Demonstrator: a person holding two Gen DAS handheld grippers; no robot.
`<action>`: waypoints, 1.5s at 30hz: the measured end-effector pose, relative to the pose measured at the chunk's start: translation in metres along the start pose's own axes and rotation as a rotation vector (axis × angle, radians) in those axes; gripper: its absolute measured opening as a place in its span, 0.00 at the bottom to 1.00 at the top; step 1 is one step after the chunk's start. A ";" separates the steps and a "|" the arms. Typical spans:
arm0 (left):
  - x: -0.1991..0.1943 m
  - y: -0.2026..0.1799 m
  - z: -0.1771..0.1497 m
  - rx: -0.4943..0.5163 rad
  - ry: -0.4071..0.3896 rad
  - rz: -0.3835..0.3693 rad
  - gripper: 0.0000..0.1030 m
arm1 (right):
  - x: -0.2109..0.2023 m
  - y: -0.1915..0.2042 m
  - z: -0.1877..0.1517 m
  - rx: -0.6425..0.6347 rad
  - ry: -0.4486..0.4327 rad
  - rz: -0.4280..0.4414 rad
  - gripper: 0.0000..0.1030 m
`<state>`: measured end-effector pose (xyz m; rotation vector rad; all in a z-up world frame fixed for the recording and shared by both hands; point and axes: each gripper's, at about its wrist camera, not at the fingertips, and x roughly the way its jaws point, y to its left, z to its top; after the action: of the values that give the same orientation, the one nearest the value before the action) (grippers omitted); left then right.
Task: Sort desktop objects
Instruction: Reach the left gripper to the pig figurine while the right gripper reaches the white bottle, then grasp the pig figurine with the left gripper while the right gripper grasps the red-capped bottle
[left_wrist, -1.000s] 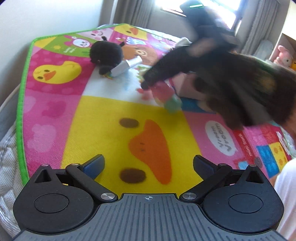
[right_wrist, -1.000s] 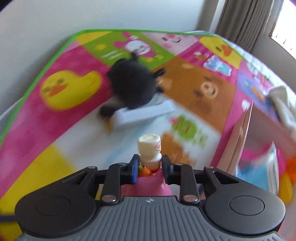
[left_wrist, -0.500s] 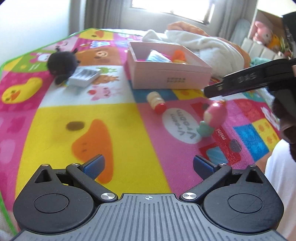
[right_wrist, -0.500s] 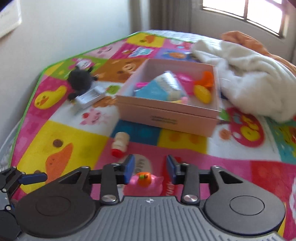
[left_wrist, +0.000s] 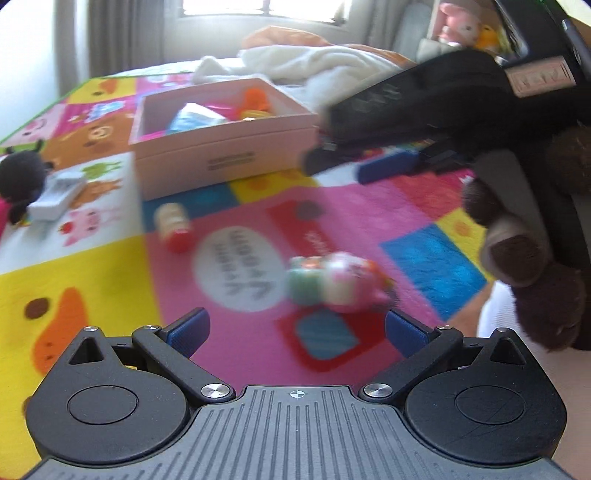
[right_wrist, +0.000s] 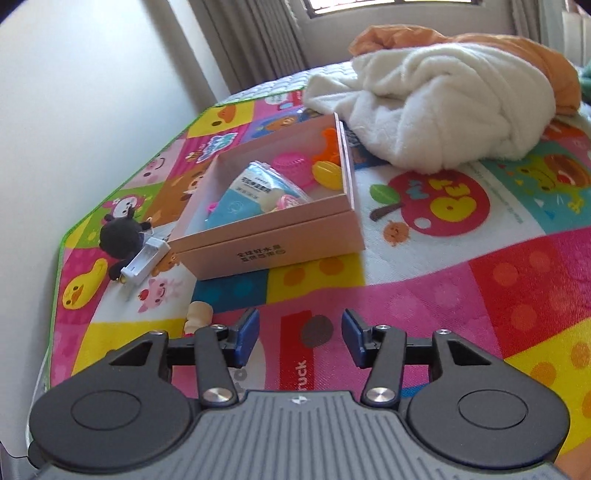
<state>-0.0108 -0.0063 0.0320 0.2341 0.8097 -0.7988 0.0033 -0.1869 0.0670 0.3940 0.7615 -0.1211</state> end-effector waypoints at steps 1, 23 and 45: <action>0.003 -0.005 0.001 0.014 0.003 0.000 1.00 | 0.000 0.002 -0.001 -0.011 -0.003 0.000 0.53; -0.033 0.069 -0.035 -0.149 0.064 0.213 0.89 | 0.093 0.114 -0.017 -0.388 0.193 0.013 0.26; -0.044 0.071 -0.047 -0.216 0.037 0.185 0.96 | 0.014 0.080 -0.051 -0.386 0.161 -0.031 0.21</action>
<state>-0.0048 0.0893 0.0243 0.1288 0.8881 -0.5302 0.0003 -0.0926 0.0485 0.0246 0.9282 0.0301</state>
